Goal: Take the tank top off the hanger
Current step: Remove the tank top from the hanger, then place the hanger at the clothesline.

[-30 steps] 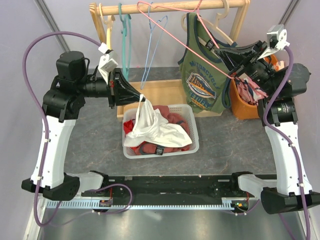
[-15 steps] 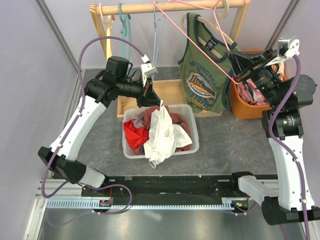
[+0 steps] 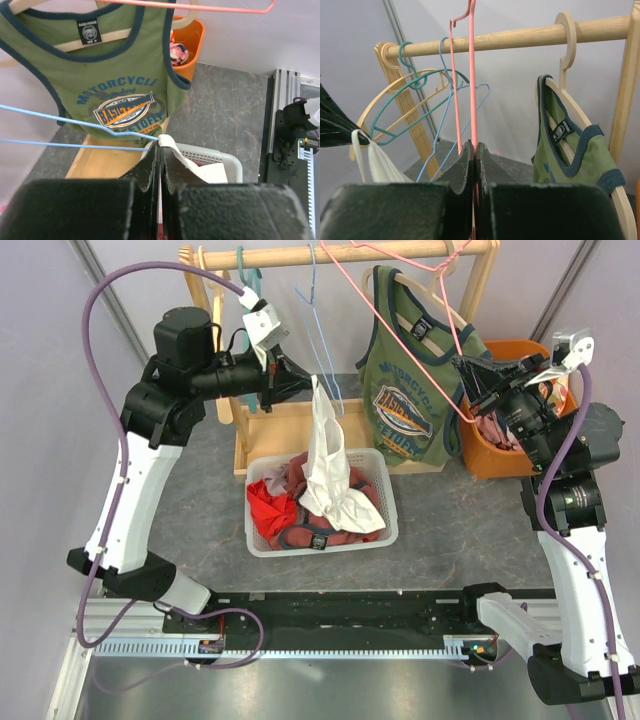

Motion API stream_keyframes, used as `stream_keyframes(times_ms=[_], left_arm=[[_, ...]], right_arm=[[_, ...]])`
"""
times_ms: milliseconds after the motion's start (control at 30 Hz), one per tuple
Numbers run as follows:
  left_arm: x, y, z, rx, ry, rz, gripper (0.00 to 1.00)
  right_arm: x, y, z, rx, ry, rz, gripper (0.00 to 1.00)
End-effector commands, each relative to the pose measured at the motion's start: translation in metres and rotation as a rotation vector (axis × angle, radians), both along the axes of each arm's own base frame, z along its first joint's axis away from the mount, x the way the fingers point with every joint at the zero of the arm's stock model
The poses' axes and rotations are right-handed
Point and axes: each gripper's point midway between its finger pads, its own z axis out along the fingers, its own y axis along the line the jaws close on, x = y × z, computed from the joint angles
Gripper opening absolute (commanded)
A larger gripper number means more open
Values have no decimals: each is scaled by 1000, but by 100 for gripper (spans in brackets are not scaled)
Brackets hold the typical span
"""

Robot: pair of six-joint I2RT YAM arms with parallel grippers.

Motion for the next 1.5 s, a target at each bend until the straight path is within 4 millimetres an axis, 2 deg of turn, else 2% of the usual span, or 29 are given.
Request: stream_keyframes(times_ms=[0, 67, 100, 167, 200, 267, 300, 467, 500, 600, 633, 667, 700, 767, 833, 900, 967, 1033, 1167, 1233, 1300, 1333, 1367, 1400, 1433, 1467], left_arm=[[-5, -2, -29, 41, 39, -42, 2], [-11, -4, -55, 68, 102, -73, 2], [-16, -3, -81, 103, 140, -88, 2], [-26, -1, -108, 140, 190, -115, 2], [-31, 0, -138, 179, 239, -129, 2], [-42, 5, -160, 224, 250, -147, 2], [-46, 7, -181, 258, 288, -148, 2], [-65, 18, -231, 359, 356, -165, 2], [-71, 23, -254, 401, 384, -173, 2], [-78, 34, -298, 511, 404, -164, 2], [-79, 37, -305, 528, 409, -161, 6], [-77, 40, -312, 551, 407, -147, 14], [-76, 42, -317, 562, 408, -143, 37], [-74, 44, -318, 571, 397, -127, 47], [-72, 44, -313, 563, 383, -117, 69], [-69, 43, -303, 549, 352, -106, 99], [-66, 43, -294, 541, 331, -85, 100], [-61, 42, -275, 519, 291, -64, 99], [-52, 42, -235, 473, 215, -14, 100], [-49, 44, -226, 466, 200, 16, 100], [-47, 45, -220, 465, 179, 29, 99], [-46, 45, -219, 465, 173, 30, 99], [-48, 46, -220, 468, 172, 28, 99], [-47, 46, -220, 470, 170, 30, 99], [-46, 48, -221, 476, 171, 36, 99], [-45, 49, -221, 478, 166, 42, 99]], right_arm=[[7, -4, -5, 0, 34, -33, 0], [5, -4, -6, -1, 40, -35, 0], [3, -3, -6, -1, 40, -29, 0], [3, -2, -10, -1, 49, -25, 0], [1, -1, -11, -1, 50, -22, 0], [2, 0, -14, -7, 57, -21, 0], [2, 0, -14, -6, 60, -19, 0], [-2, 2, -14, -27, 69, -9, 0], [-3, 1, -15, -38, 70, -18, 0], [-11, -1, -23, -49, 81, -28, 0], [-14, -2, -24, -55, 78, -35, 0], [-21, -5, -25, -60, 77, -51, 0], [-25, -5, -29, -65, 81, -55, 0], [-34, -14, -29, -77, 77, -109, 0], [-43, -16, -27, -86, 66, -119, 0], [-53, -18, -25, -86, 59, -118, 0], [-56, -21, -28, -95, 70, -136, 0], [-58, -22, -29, -101, 72, -139, 0], [-39, -15, -42, -122, 127, -131, 0], [-21, -9, -55, -141, 175, -123, 0], [-11, -2, -60, -149, 211, -99, 0], [4, 3, -69, -156, 248, -93, 0], [9, 6, -72, -162, 268, -84, 0], [12, 11, -67, -166, 264, -62, 0], [24, 15, -74, -177, 291, -55, 0], [29, 17, -75, -181, 300, -50, 0]])
